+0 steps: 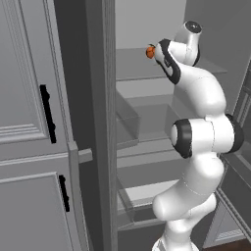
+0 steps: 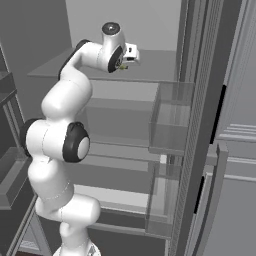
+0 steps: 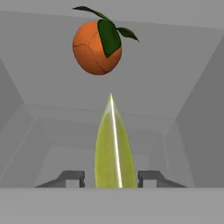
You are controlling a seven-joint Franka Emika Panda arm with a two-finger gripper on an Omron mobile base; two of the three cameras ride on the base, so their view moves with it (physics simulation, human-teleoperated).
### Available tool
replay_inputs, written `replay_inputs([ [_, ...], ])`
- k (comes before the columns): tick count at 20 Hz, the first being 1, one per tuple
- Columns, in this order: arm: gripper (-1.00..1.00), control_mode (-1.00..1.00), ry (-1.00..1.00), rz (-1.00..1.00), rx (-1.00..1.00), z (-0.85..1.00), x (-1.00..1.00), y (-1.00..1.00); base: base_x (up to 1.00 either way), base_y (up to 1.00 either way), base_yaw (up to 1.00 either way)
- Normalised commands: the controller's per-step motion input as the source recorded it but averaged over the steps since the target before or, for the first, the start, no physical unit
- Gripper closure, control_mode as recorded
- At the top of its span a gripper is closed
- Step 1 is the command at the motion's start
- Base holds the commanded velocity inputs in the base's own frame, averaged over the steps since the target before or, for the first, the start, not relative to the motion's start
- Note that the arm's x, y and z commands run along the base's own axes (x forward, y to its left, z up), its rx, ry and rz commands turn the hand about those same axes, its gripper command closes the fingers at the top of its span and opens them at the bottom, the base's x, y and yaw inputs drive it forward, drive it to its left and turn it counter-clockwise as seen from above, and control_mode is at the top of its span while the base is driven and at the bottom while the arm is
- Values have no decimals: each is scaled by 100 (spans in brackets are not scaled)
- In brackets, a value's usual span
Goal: Grab a lemon wedge from the fridge and one ice cube from the ice bowl, and put them in the glass of lemonade.
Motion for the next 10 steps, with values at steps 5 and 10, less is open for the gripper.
replay_inputs([
  [5, 100, -100, 1, 0, 0, -12, -4, 0, 0, 0, 0],
  [10, 100, -100, -10, 0, -3, -58, -100, 22, 0, 0, 0],
])
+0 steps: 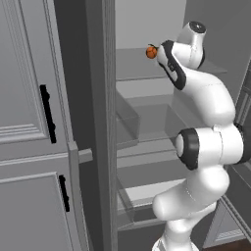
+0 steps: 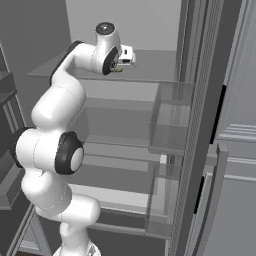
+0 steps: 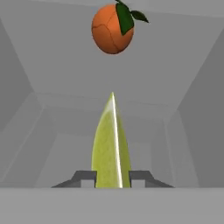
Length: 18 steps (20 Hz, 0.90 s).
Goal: Grab a lemon wedge from the fridge and one ice cube from the ice bowl, and put them in the glass of lemonade.
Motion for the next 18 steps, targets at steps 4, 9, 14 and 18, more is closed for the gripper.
replay_inputs([
  [4, 100, -100, -32, 0, -2, -13, -100, 22, 0, 0, 0],
  [9, 100, -100, -28, 0, 0, 3, -100, 2, 0, 0, 0],
  [14, 100, -100, 4, -1, 0, 24, -100, 0, 0, 0, 0],
  [18, 100, -100, 25, -4, 0, 35, -100, 0, 0, 0, 0],
])
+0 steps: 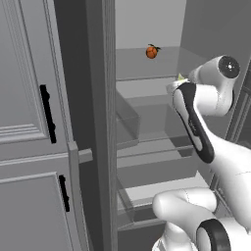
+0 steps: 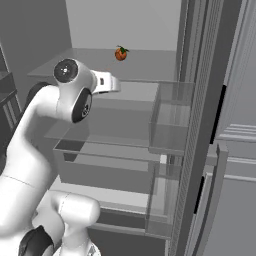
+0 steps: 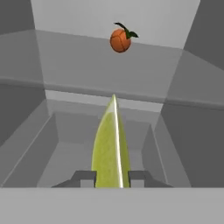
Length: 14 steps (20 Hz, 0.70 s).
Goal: Grab a lemon wedge from the fridge and one ice cube from the ice bowl, and put them in the glass of lemonade.
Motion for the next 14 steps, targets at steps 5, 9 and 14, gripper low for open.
replay_inputs([
  [5, 100, -100, 22, -3, 0, 9, -100, 3, 0, 0, 0],
  [9, 100, -100, 10, 0, -4, -25, -100, 10, 0, 0, 0],
  [14, 100, -100, 5, 0, -7, -57, -100, 0, 0, 0, 0],
])
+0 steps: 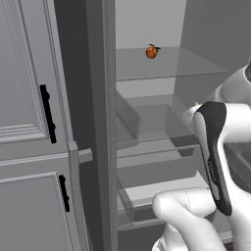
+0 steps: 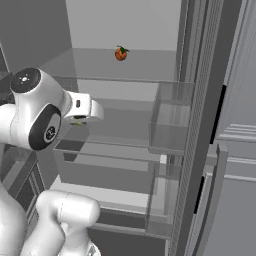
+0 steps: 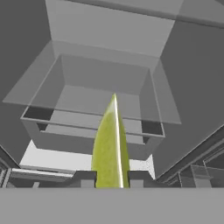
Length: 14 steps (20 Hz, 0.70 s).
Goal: Grab a lemon wedge from the fridge and one ice cube from the ice bowl, and put them in the glass of lemonade.
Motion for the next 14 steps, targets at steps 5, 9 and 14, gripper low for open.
replay_inputs([
  [5, 100, -100, 7, 2, -8, -85, -100, 25, 0, 0, 0],
  [9, 100, 100, 0, 0, 0, 0, 0, 0, -100, 8, 1],
  [14, 100, 100, 0, 0, 0, 0, 0, 0, -100, -33, -1],
])
